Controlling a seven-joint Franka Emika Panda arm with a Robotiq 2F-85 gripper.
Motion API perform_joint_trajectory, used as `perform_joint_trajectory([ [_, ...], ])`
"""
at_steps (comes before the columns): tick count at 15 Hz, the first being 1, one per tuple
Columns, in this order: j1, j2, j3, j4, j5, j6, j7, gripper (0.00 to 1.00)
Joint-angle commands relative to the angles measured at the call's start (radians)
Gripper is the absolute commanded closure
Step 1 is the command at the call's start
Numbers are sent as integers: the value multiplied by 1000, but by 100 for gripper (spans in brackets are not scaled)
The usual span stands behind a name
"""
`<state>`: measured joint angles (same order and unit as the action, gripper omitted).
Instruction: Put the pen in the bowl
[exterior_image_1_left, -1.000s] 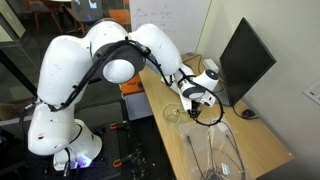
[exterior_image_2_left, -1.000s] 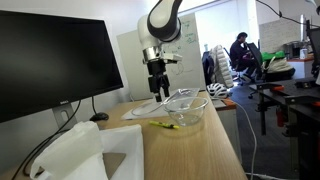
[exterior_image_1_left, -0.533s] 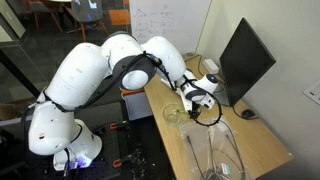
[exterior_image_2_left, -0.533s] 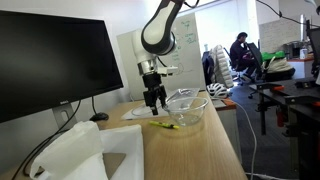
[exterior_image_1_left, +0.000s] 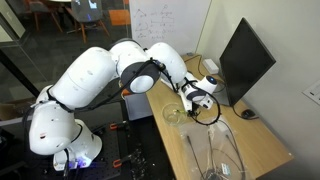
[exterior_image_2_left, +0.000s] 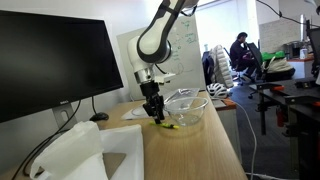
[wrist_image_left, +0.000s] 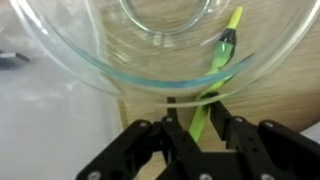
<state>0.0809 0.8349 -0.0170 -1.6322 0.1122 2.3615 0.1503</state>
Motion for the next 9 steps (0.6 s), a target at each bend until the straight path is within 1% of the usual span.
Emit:
perform_joint_trajectory([
  [1,23,28,-20,55,-35,-54,61,84],
  [3,26,39,-19,64,-42,-58,65,99],
  [4,30,42,-21,67,-44,-56,78,100],
  [6,34,46,-23,72,-51,-62,81,96],
  [9,34,42,-23,71,-56,-61,84,96],
])
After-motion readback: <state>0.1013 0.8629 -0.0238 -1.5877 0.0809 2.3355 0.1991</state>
